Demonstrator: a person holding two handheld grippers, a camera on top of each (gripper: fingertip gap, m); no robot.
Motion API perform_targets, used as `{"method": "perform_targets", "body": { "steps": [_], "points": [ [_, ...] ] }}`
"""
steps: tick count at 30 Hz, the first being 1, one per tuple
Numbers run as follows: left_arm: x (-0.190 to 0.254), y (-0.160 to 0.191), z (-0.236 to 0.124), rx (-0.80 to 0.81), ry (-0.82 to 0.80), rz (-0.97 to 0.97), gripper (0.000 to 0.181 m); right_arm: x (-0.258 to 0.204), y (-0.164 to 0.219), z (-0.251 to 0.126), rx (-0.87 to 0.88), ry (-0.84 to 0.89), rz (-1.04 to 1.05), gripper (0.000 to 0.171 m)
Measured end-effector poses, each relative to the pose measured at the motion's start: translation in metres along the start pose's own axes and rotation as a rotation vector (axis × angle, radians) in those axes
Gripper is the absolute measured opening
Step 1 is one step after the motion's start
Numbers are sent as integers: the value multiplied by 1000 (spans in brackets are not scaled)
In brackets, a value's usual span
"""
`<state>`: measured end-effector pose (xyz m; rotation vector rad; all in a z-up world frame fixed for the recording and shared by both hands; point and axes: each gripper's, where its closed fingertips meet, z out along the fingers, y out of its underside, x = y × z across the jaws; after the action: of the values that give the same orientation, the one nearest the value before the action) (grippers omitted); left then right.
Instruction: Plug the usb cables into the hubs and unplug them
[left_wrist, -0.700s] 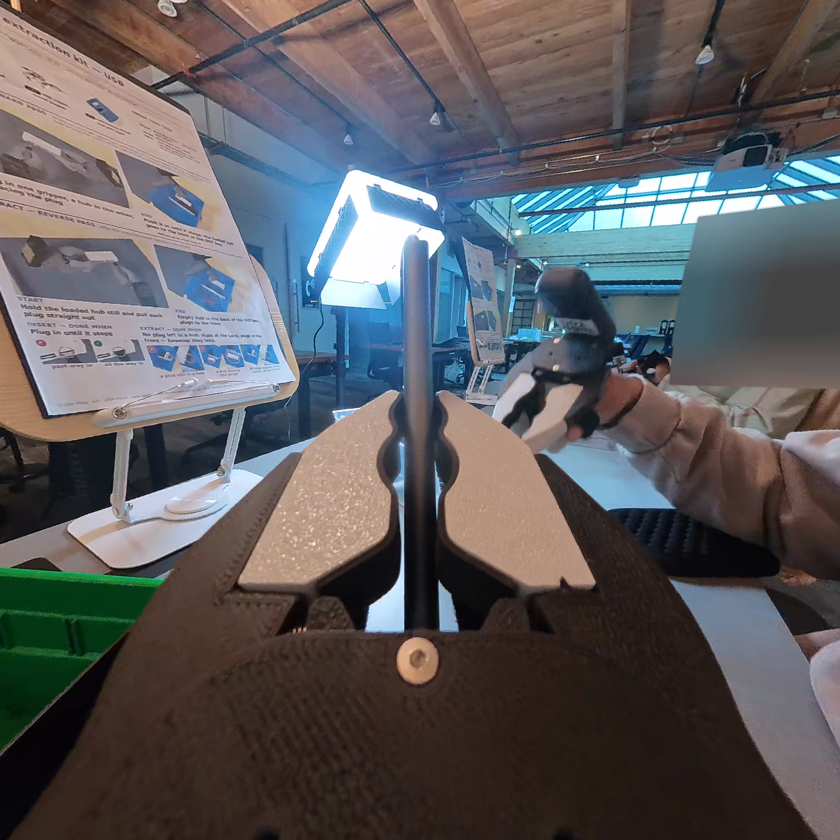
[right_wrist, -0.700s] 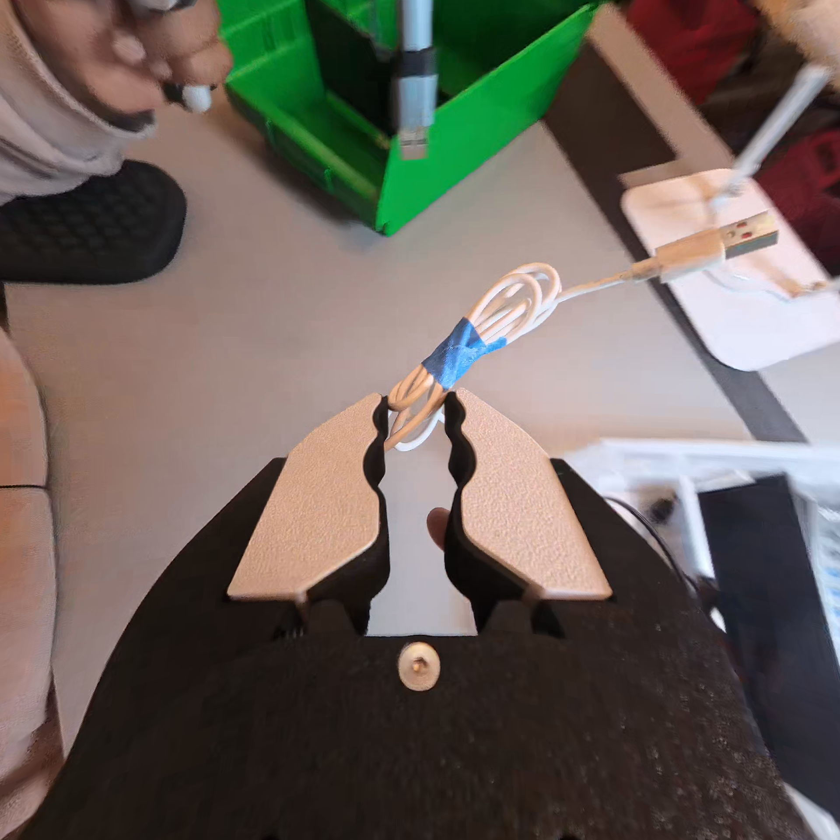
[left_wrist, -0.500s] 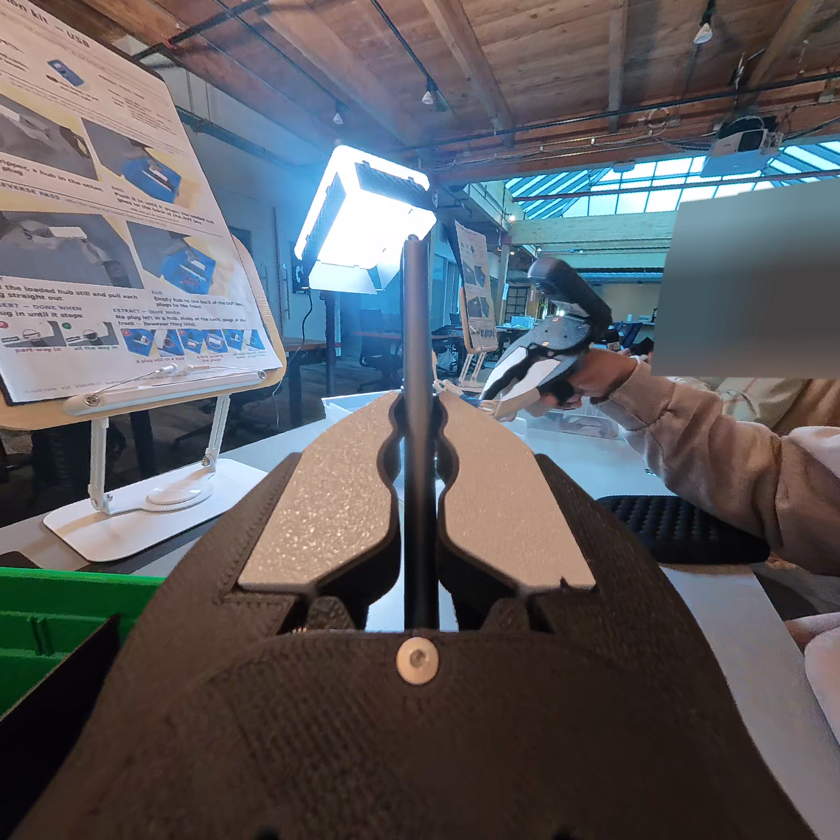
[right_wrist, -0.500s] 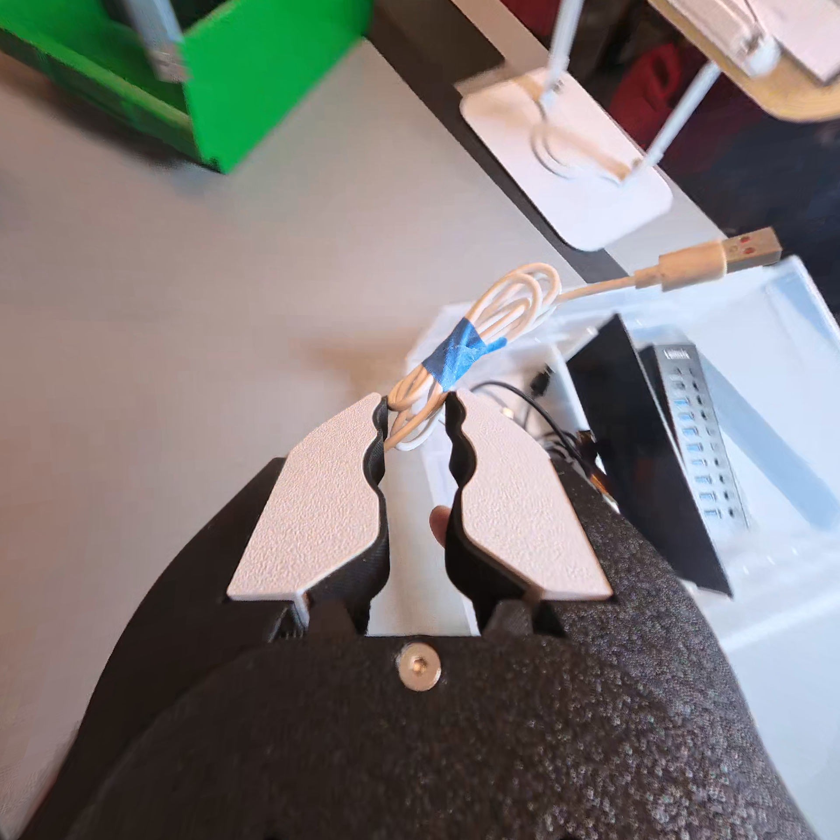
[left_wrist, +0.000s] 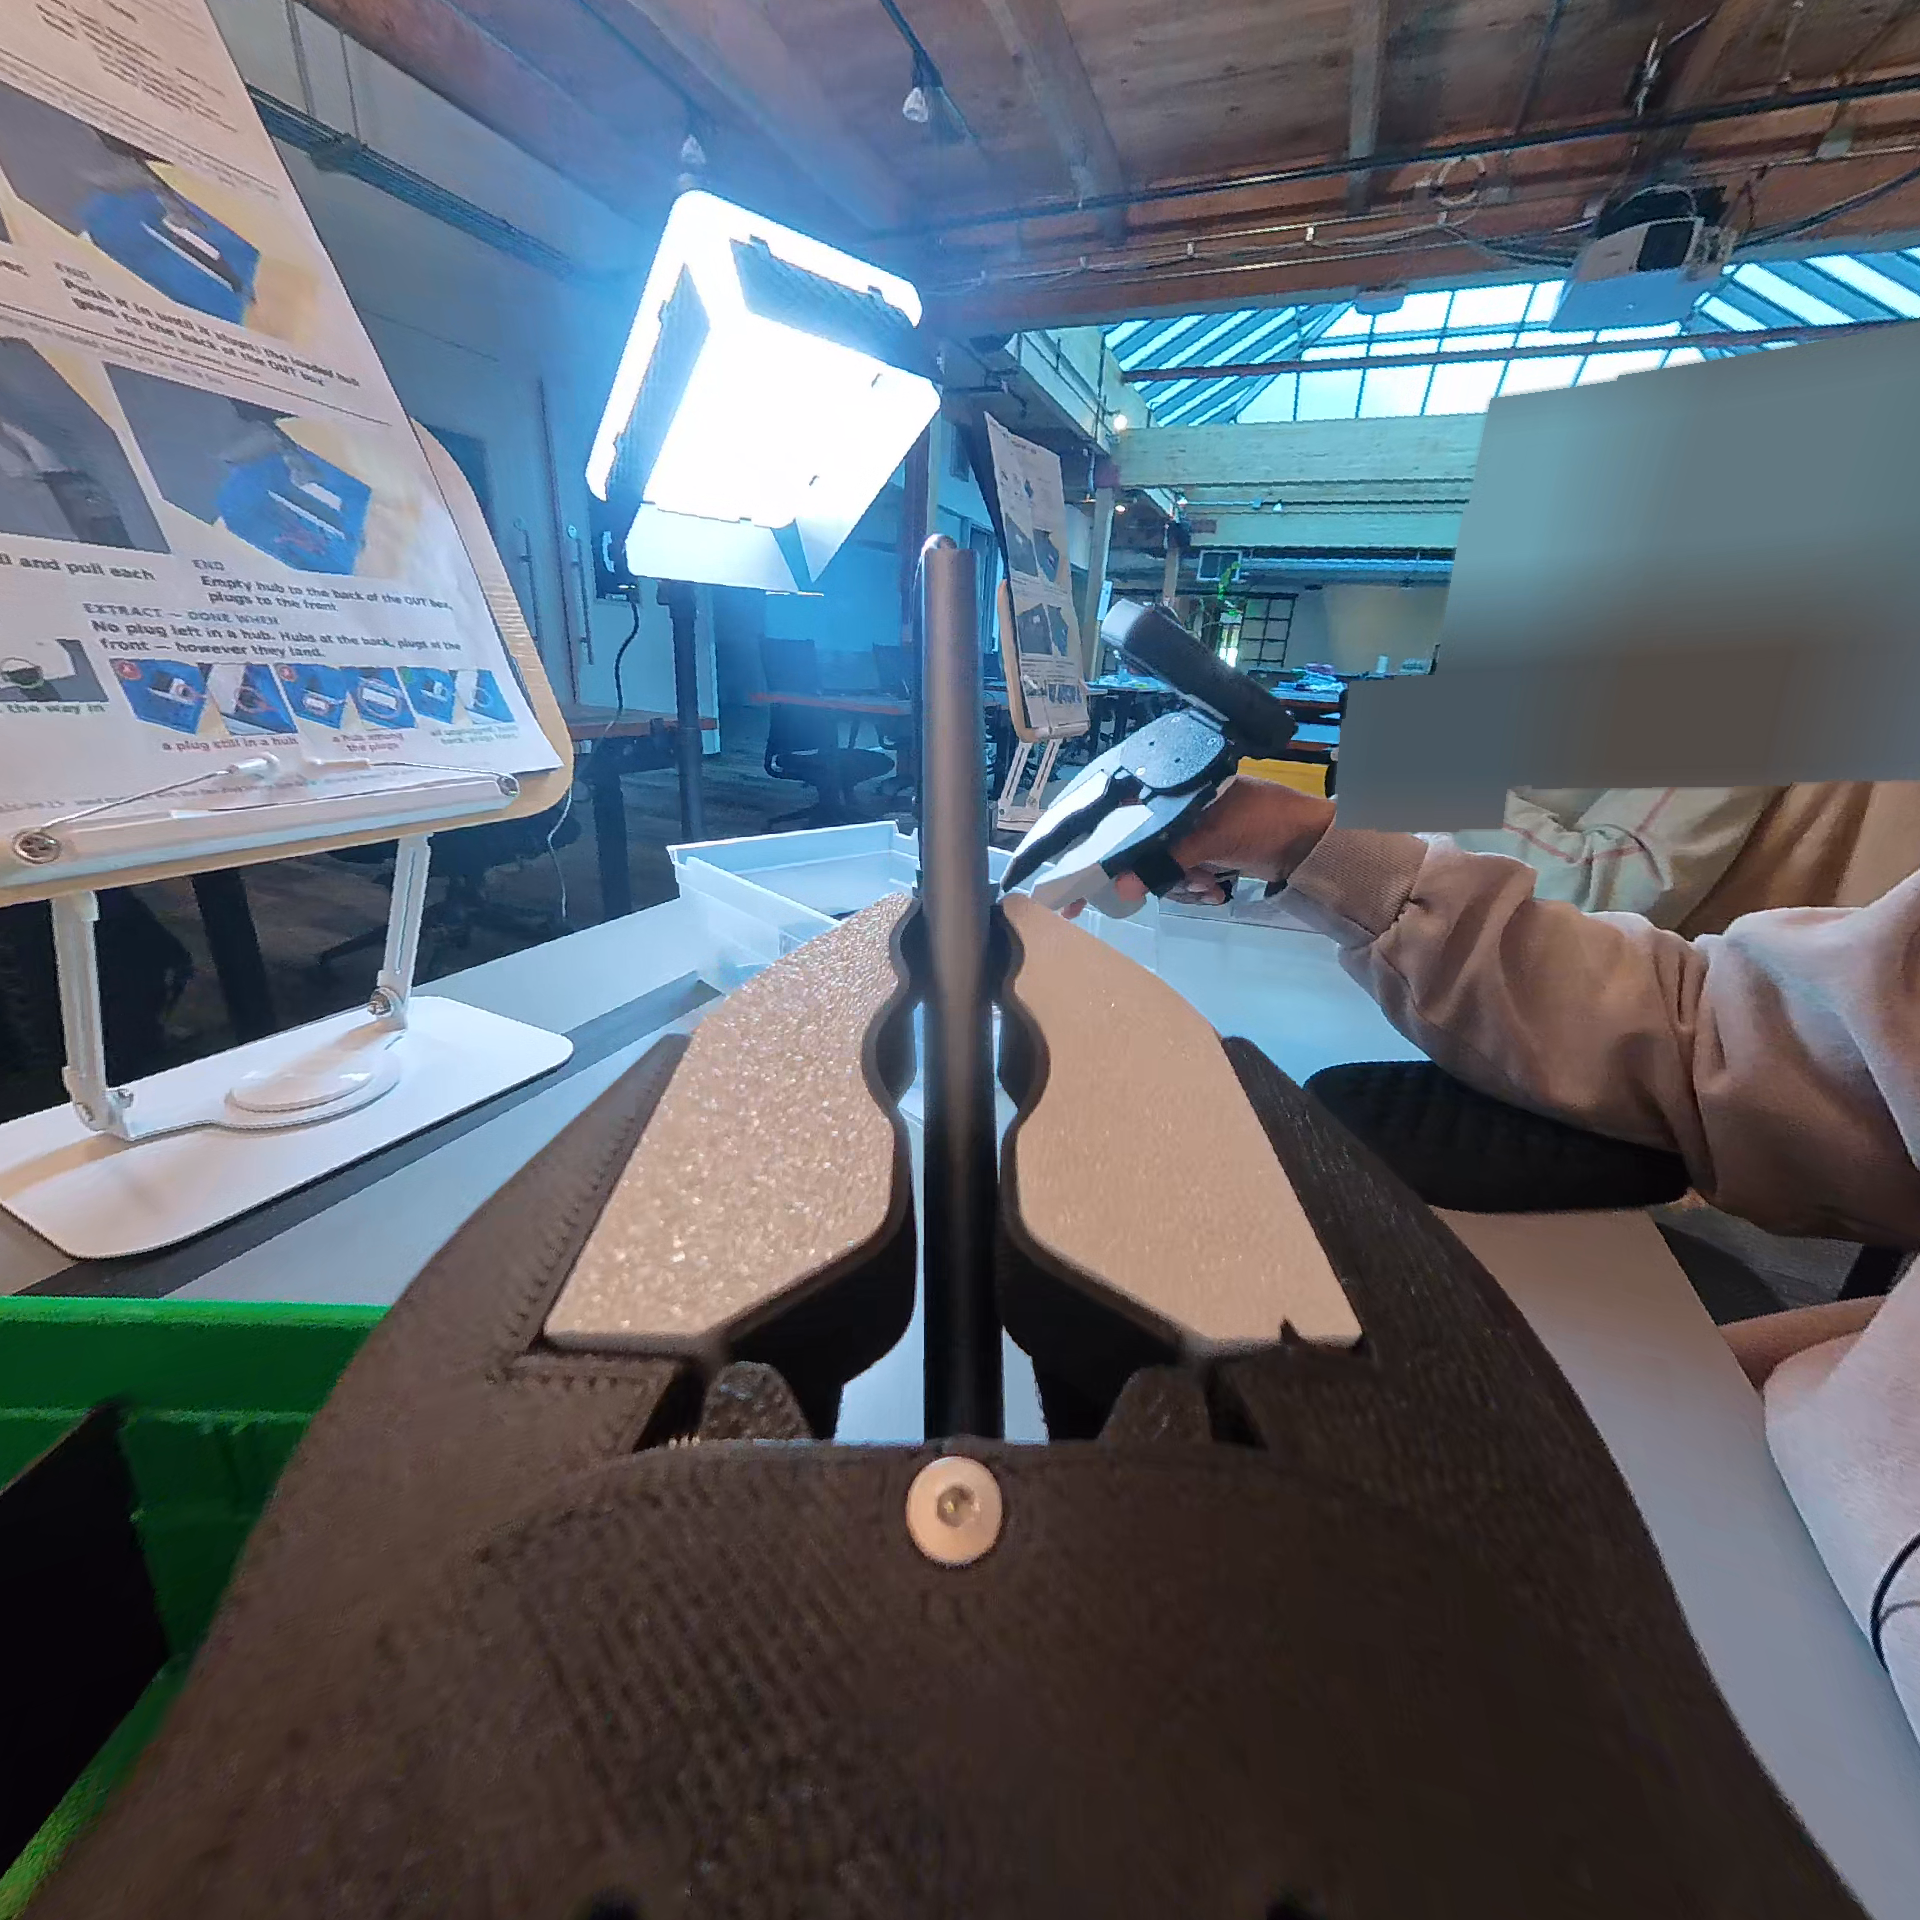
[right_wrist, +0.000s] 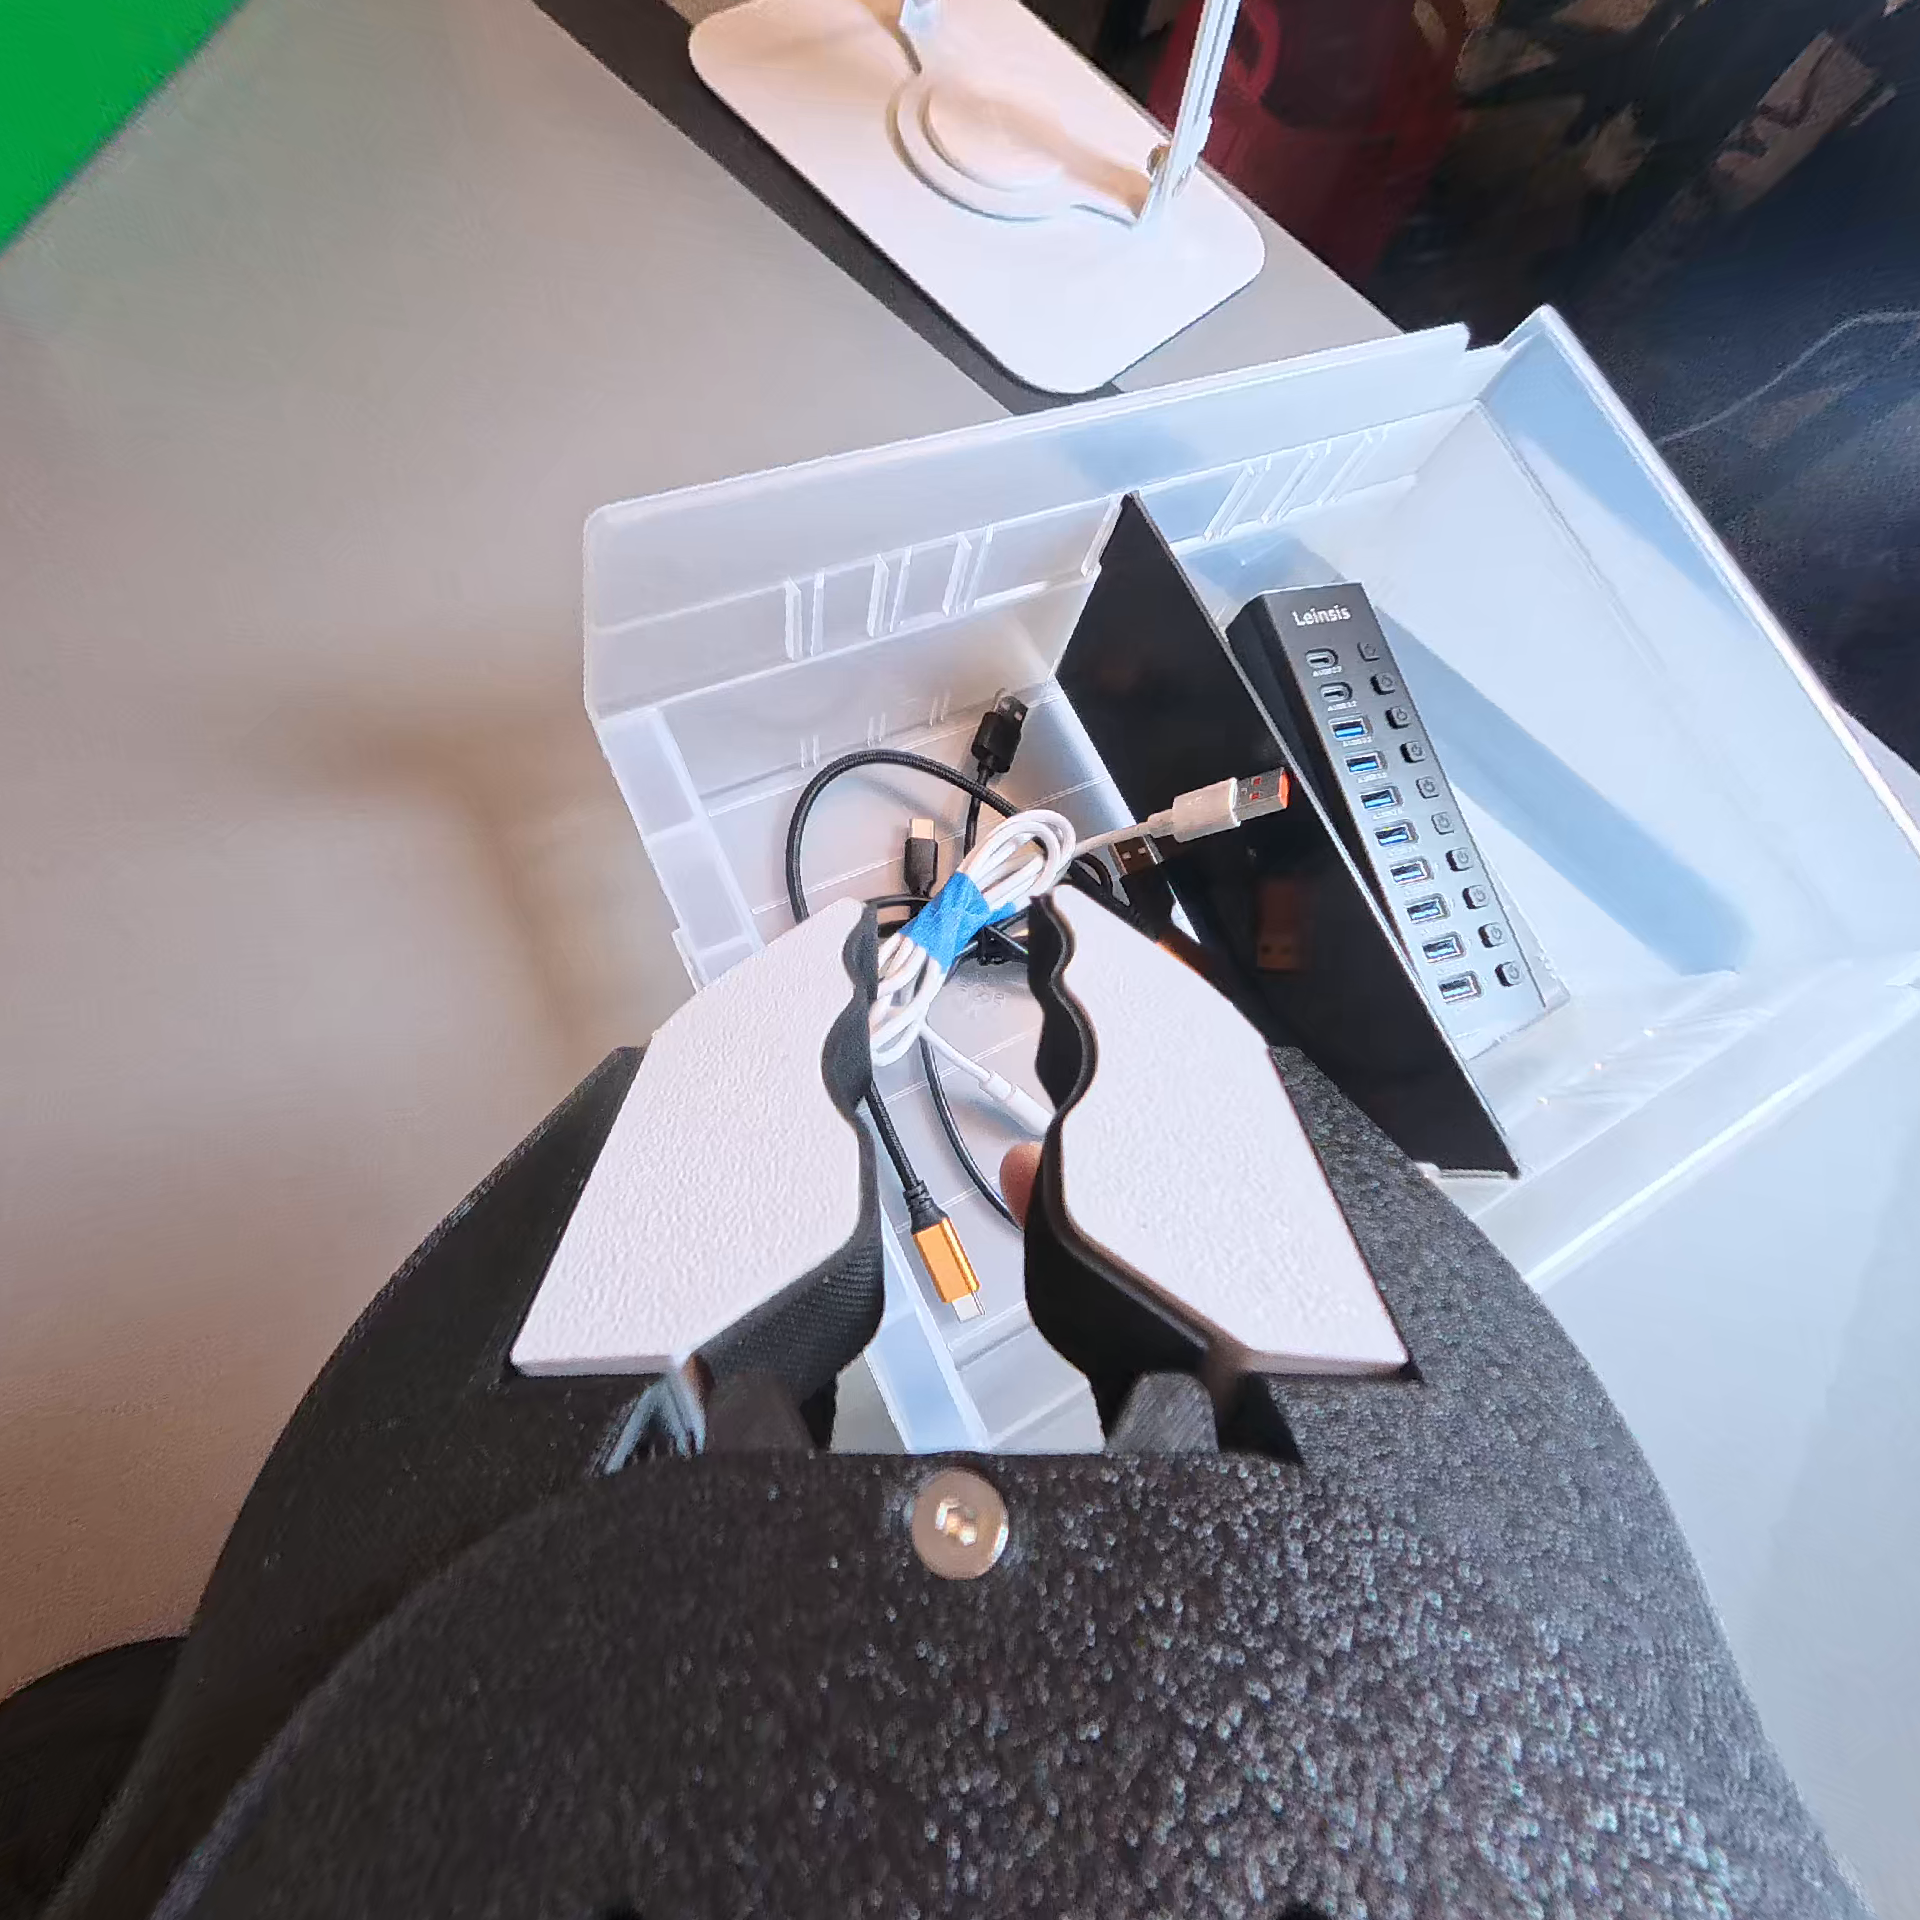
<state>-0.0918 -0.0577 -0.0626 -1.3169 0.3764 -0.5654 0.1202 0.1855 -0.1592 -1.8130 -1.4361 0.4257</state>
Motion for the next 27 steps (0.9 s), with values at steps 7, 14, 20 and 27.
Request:
{"method": "perform_targets", "body": {
  "steps": [7,14,20,27],
  "points": [
    [10,8,6,-34,35,15,11,-23,-10,1,42,-34,-47,31],
    [21,47,21,-188,44,33,11,-89,-48,-7,160,-162,-169,33],
    [32,79,32,-335,33,158,11,-158,-83,-28,312,-279,-326,42],
    [48,93,36,-440,38,392,11,-210,-95,-30,384,-260,-603,50]
  ]
}}
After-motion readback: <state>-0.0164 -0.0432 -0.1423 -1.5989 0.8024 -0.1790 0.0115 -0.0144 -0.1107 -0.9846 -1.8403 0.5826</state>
